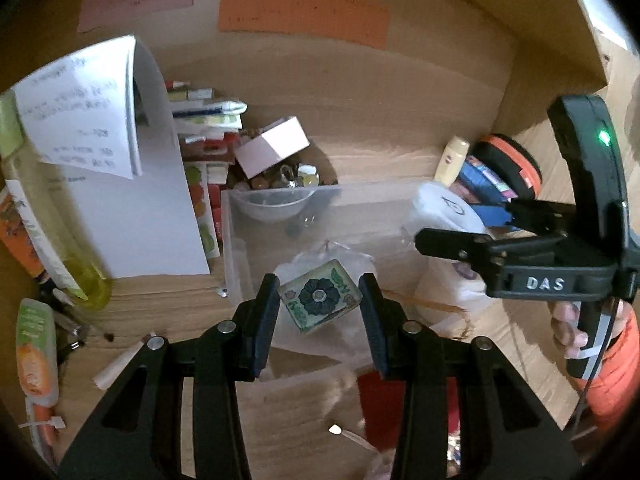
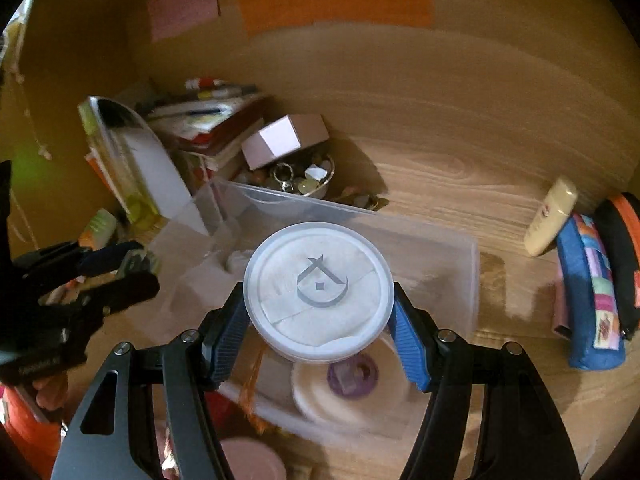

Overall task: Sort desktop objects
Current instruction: 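Carry the tile and white lid over the clear box and release both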

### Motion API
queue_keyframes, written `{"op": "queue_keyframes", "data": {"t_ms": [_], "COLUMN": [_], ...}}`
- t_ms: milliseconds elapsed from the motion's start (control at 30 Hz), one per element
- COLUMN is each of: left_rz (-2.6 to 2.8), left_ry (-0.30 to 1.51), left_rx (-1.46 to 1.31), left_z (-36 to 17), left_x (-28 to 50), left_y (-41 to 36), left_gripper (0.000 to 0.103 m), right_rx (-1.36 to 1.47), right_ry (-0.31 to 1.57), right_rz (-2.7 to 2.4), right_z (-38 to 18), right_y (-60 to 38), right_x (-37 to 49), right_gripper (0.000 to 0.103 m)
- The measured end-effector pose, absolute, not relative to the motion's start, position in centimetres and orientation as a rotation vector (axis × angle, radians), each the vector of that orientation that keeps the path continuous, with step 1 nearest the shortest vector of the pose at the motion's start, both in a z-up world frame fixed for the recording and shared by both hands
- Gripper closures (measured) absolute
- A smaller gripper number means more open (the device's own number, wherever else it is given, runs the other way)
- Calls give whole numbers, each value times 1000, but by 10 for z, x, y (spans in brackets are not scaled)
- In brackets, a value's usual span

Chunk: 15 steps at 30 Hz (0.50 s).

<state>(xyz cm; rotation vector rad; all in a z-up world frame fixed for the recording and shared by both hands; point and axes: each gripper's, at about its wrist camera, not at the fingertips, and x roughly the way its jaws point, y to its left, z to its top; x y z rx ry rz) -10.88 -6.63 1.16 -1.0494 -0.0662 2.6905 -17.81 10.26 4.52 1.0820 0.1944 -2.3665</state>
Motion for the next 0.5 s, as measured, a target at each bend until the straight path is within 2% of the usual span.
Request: {"op": "queue_keyframes", "data": {"t_ms": [500], "left_rz": [2672], "left_ry": [-8], "left_rx": [-1096], "left_z": [-7], "left_x": [-124], "left_y": [-64], "left_gripper": [63], "right_rx": [1185], "right_ry": [412], "right_rz": [-2313], "right_z": [13], "right_y": [65], "right_x": [-212], "right_gripper": [40]}}
